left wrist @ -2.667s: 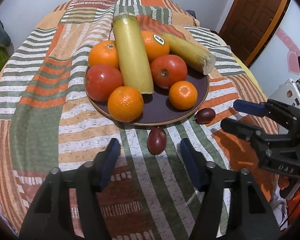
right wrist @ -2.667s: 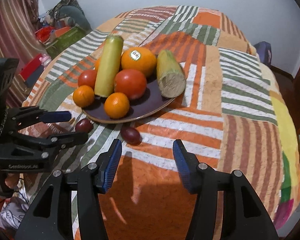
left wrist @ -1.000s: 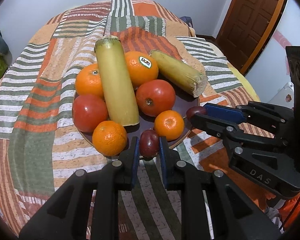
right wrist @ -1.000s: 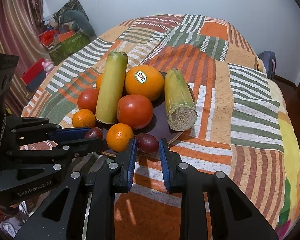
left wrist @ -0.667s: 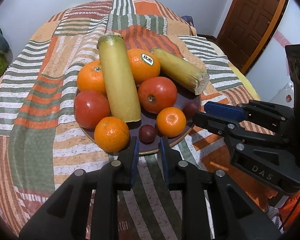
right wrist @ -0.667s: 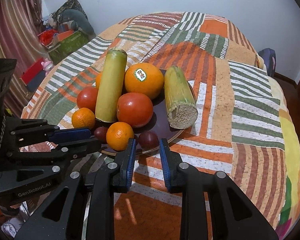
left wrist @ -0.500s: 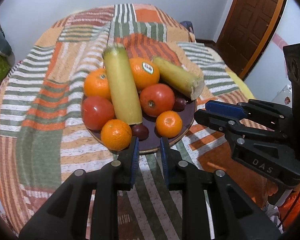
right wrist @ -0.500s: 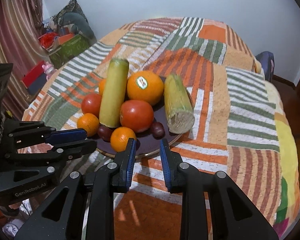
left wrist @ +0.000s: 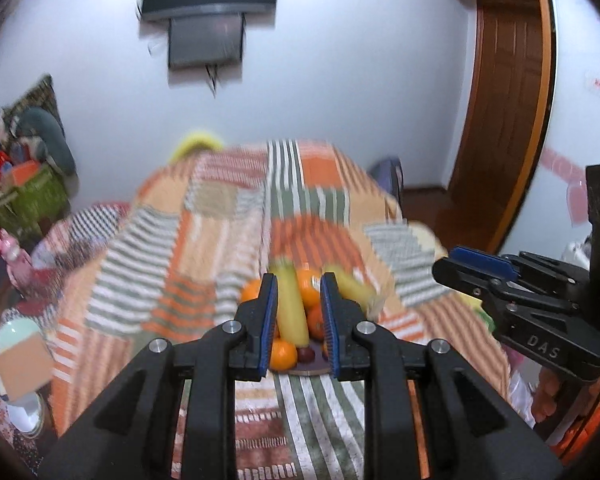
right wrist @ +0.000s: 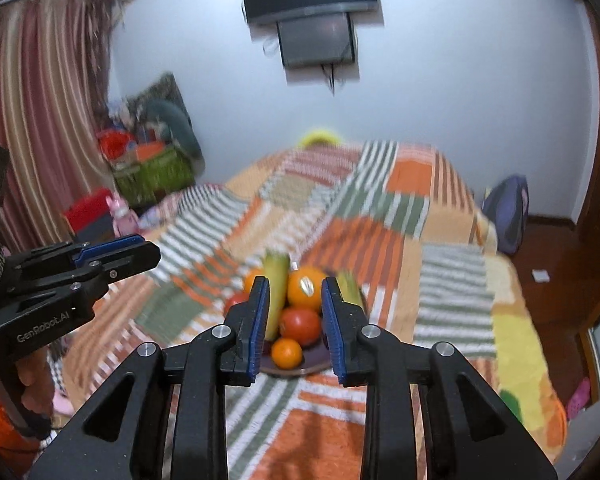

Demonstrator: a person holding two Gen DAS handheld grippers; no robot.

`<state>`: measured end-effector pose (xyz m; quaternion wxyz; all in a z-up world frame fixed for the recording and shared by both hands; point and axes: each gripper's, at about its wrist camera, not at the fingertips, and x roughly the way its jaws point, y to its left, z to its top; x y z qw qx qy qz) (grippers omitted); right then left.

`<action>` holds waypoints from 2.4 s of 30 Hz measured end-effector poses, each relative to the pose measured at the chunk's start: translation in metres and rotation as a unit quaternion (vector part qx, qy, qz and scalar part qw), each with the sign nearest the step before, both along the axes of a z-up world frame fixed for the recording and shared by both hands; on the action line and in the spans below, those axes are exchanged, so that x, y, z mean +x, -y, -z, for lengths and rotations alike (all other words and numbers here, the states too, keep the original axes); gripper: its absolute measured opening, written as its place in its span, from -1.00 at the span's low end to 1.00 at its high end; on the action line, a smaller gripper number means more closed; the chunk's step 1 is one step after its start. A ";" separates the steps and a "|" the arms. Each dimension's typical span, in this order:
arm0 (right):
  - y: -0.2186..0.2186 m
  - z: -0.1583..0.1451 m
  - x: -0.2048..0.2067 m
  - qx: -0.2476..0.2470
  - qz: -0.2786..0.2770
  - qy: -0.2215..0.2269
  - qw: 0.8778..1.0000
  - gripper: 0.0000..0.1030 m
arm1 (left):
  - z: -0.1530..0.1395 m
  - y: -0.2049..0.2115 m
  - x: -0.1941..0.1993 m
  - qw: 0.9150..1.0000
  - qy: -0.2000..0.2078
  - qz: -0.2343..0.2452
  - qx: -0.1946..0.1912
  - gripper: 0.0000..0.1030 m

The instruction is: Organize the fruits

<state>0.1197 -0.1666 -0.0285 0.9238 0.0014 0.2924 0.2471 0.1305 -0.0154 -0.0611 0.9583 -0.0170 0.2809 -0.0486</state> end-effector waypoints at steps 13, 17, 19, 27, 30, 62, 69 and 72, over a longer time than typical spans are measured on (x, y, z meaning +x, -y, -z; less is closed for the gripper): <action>0.002 -0.063 -0.058 0.042 0.025 0.132 0.990 0.01 | -0.058 0.004 -0.061 0.992 0.119 -0.026 0.009 0.25; 0.001 -0.065 -0.062 0.045 0.037 0.143 0.988 0.43 | -0.063 0.004 -0.072 0.991 0.132 -0.033 0.014 0.47; 0.002 -0.064 -0.060 0.049 0.044 0.144 0.987 0.51 | -0.063 0.003 -0.073 0.990 0.134 -0.036 0.013 0.59; 0.004 -0.064 -0.068 0.043 0.072 0.155 0.984 0.98 | -0.063 0.001 -0.080 0.989 0.141 -0.045 0.011 0.85; 0.004 -0.064 -0.071 0.037 0.077 0.161 0.983 1.00 | -0.062 0.000 -0.080 0.989 0.142 -0.046 0.011 0.90; 0.012 -0.064 -0.073 0.043 0.085 0.157 0.983 1.00 | -0.063 0.004 -0.085 0.987 0.150 -0.051 0.006 0.99; 0.013 -0.064 -0.073 0.044 0.088 0.157 0.983 1.00 | -0.064 0.003 -0.081 0.989 0.142 -0.036 0.001 0.99; 0.014 -0.064 -0.073 0.044 0.089 0.158 0.982 1.00 | -0.063 0.002 -0.079 0.990 0.139 -0.035 -0.001 0.99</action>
